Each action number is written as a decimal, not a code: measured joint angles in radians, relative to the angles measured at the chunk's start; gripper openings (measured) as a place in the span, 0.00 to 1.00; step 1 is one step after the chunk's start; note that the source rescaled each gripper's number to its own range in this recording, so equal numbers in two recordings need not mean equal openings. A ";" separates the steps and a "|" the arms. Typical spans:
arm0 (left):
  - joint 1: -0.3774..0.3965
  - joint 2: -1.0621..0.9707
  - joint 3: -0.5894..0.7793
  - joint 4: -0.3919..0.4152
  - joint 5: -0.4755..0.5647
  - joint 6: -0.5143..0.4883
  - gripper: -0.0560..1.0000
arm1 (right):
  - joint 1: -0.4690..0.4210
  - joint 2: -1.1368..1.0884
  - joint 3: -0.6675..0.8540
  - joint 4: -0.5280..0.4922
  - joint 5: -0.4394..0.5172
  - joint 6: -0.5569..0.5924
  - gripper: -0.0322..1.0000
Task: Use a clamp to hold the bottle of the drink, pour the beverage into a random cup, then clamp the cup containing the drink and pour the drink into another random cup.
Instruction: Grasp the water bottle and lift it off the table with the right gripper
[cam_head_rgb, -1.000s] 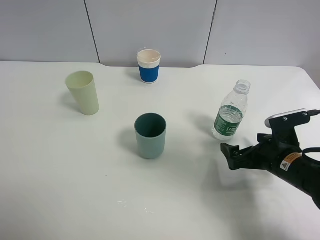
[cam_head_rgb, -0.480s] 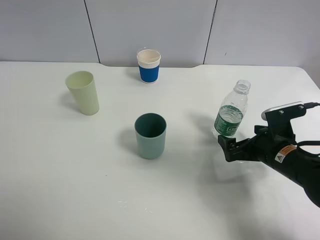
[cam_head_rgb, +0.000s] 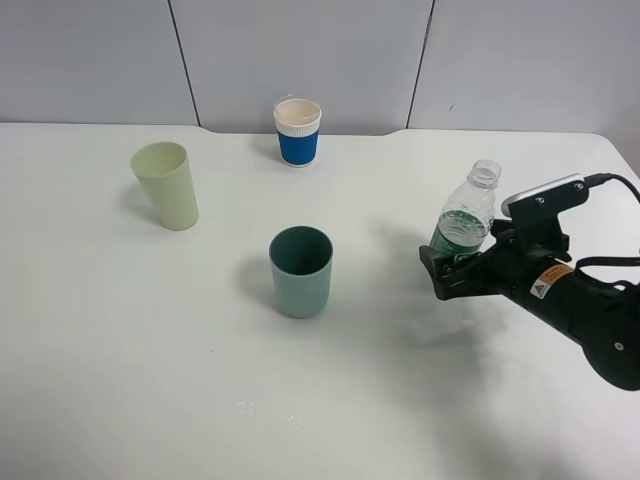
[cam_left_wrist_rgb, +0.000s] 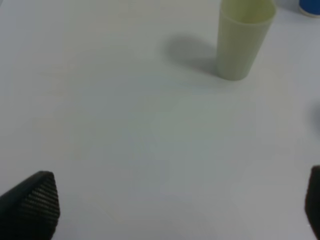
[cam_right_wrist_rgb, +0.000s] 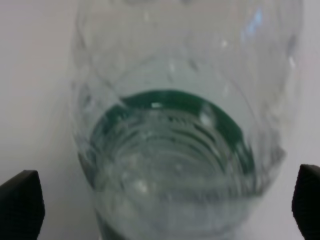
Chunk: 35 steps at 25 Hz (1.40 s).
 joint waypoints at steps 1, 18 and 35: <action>0.000 0.000 0.000 0.000 0.000 0.000 1.00 | 0.000 0.000 -0.007 -0.003 0.000 -0.005 1.00; 0.000 0.000 0.000 0.000 0.000 0.000 1.00 | 0.000 0.013 -0.038 -0.007 -0.001 -0.029 0.47; 0.000 0.000 0.000 0.000 0.000 0.005 1.00 | 0.000 0.012 -0.038 -0.007 -0.001 -0.024 0.04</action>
